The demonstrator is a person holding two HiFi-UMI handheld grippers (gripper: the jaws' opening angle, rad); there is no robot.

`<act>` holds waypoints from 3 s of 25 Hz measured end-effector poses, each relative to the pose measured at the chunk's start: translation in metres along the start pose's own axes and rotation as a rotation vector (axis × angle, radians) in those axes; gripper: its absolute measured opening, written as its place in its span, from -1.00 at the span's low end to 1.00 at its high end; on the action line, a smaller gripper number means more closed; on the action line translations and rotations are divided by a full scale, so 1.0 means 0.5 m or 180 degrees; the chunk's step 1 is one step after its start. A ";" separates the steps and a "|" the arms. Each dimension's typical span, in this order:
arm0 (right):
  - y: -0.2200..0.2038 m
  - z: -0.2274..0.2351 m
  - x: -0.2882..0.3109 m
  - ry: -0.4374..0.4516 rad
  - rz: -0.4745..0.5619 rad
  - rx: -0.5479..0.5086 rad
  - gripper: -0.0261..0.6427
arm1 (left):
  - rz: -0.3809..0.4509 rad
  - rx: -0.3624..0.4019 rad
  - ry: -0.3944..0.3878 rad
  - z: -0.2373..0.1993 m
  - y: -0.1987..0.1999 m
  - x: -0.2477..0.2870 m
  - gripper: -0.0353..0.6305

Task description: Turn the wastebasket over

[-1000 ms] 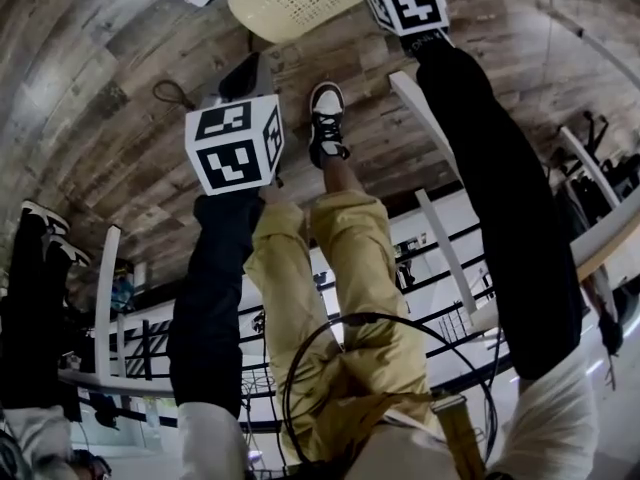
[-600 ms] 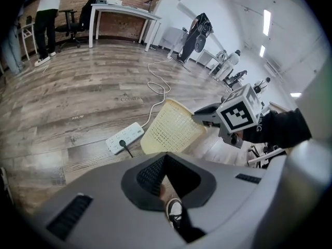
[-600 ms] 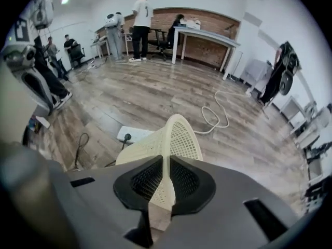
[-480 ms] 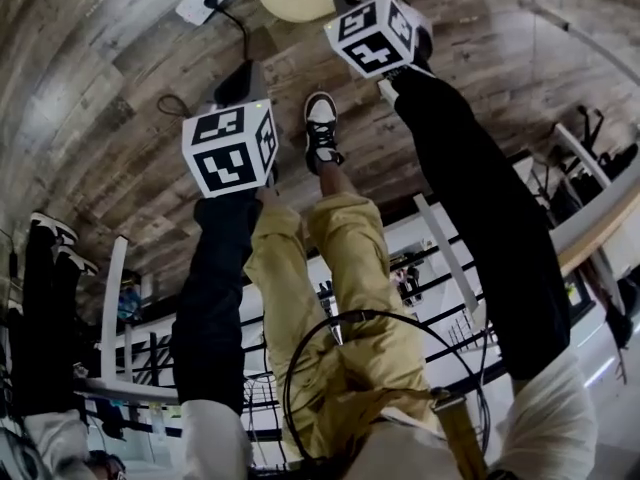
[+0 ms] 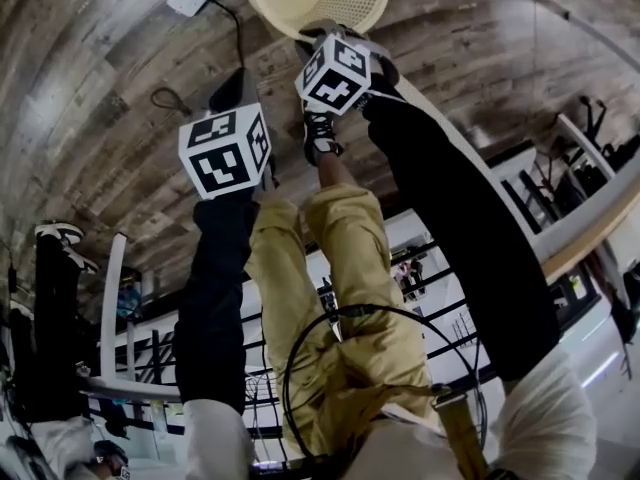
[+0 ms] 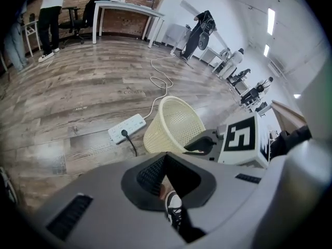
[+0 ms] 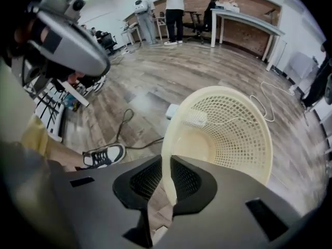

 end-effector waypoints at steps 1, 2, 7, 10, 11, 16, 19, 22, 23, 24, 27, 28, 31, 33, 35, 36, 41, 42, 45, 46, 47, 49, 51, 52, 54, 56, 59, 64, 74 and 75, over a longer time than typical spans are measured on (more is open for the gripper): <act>-0.012 -0.024 0.010 0.0092 -0.0076 -0.0123 -0.73 | -0.0022 0.0009 0.0006 -0.001 -0.007 -0.001 -0.90; -0.022 -0.042 0.018 0.0169 -0.0142 -0.0239 -0.73 | -0.0034 0.0023 0.0005 0.001 -0.011 -0.002 -0.90; -0.047 -0.095 0.052 0.0490 -0.0385 -0.0614 -0.70 | 0.0003 0.0034 0.0027 -0.005 -0.009 -0.001 -0.90; -0.051 -0.125 0.064 0.0733 -0.0400 -0.0378 -0.70 | 0.0014 -0.0005 0.0052 -0.016 -0.013 -0.003 -0.90; -0.049 -0.127 0.059 0.0769 -0.0354 -0.0255 -0.70 | 0.0015 -0.0006 0.0050 -0.016 -0.013 -0.006 -0.90; -0.045 -0.115 0.009 0.0717 -0.0122 0.0284 -0.69 | 0.0014 0.0084 0.0007 0.004 -0.006 -0.026 -0.90; -0.027 -0.085 -0.062 0.0497 0.0014 0.0600 -0.69 | -0.0002 0.0149 -0.0027 0.030 0.006 -0.061 -0.90; 0.015 -0.076 -0.186 0.0366 0.0377 0.1191 -0.82 | -0.0031 0.0305 -0.0138 0.078 0.020 -0.129 -0.90; 0.034 -0.077 -0.231 0.0373 0.0547 0.1405 -0.85 | -0.0024 0.0406 -0.0185 0.095 0.032 -0.155 -0.90; 0.052 -0.081 -0.278 0.0387 0.0718 0.1585 -0.85 | -0.0015 0.0523 -0.0233 0.114 0.045 -0.183 -0.90; 0.100 -0.109 -0.431 0.0377 0.1144 0.1838 -0.86 | 0.0034 0.0864 -0.0366 0.174 0.085 -0.284 -0.90; 0.117 -0.115 -0.482 0.0331 0.1284 0.1861 -0.86 | 0.0082 0.0963 -0.0407 0.193 0.102 -0.319 -0.90; 0.155 -0.168 -0.645 0.0210 0.1649 0.1935 -0.86 | 0.0203 0.1126 -0.0522 0.247 0.122 -0.443 -0.90; 0.172 -0.221 -0.753 0.0144 0.1862 0.1931 -0.86 | 0.0292 0.1112 -0.0574 0.279 0.114 -0.536 -0.90; 0.202 -0.238 -0.850 0.0004 0.2130 0.1849 -0.86 | 0.0523 0.1085 -0.0602 0.302 0.141 -0.616 -0.90; 0.218 -0.243 -0.899 -0.0073 0.2262 0.1807 -0.86 | 0.0658 0.1050 -0.0609 0.311 0.156 -0.656 -0.90; 0.248 -0.326 -1.131 -0.0306 0.2741 0.1630 -0.86 | 0.1221 0.0535 -0.0622 0.354 0.153 -0.870 -0.90; 0.257 -0.334 -1.172 -0.0370 0.2841 0.1554 -0.86 | 0.1350 0.0459 -0.0625 0.361 0.162 -0.905 -0.90; 0.260 -0.393 -1.289 -0.0517 0.3015 0.1425 -0.86 | 0.1544 0.0334 -0.0640 0.396 0.149 -1.008 -0.90; 0.261 -0.411 -1.324 -0.0565 0.3082 0.1395 -0.86 | 0.1600 0.0339 -0.0643 0.409 0.146 -1.039 -0.90; 0.267 -0.420 -1.356 -0.0626 0.3172 0.1353 -0.86 | 0.1683 0.0368 -0.0646 0.419 0.152 -1.066 -0.90; 0.286 -0.426 -1.412 -0.0742 0.3380 0.1249 -0.86 | 0.1888 0.0464 -0.0651 0.438 0.174 -1.111 -0.90; 0.304 -0.434 -1.460 -0.0819 0.3553 0.1134 -0.86 | 0.2063 0.0568 -0.0663 0.460 0.194 -1.152 -0.90; 0.314 -0.436 -1.482 -0.0855 0.3621 0.1069 -0.86 | 0.2137 0.0619 -0.0674 0.474 0.204 -1.170 -0.90; 0.334 -0.433 -1.524 -0.0919 0.3746 0.0956 -0.86 | 0.2275 0.0716 -0.0696 0.502 0.226 -1.203 -0.90; 0.353 -0.428 -1.557 -0.0961 0.3849 0.0888 -0.86 | 0.2388 0.0792 -0.0716 0.526 0.247 -1.232 -0.90; 0.371 -0.423 -1.589 -0.1003 0.3943 0.0838 -0.86 | 0.2495 0.0886 -0.0728 0.554 0.261 -1.261 -0.90; 0.386 -0.427 -1.606 -0.0985 0.4006 0.0767 -0.86 | 0.2556 0.0927 -0.0699 0.563 0.261 -1.270 -0.90; 0.380 -0.428 -1.603 -0.0948 0.4029 0.0707 -0.86 | 0.2555 0.0817 -0.0685 0.569 0.245 -1.254 -0.90; 0.380 -0.428 -1.601 -0.0945 0.4026 0.0710 -0.86 | 0.2548 0.0812 -0.0684 0.569 0.244 -1.251 -0.90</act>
Point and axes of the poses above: the fingertips, and each gripper's own axes: x forward along the fingers, z to its right, y out of its top, the point moved 3 cm from there along -x, backward along the fingers, and after that the axes turned 1 degree about y, right-handed, at the moved point
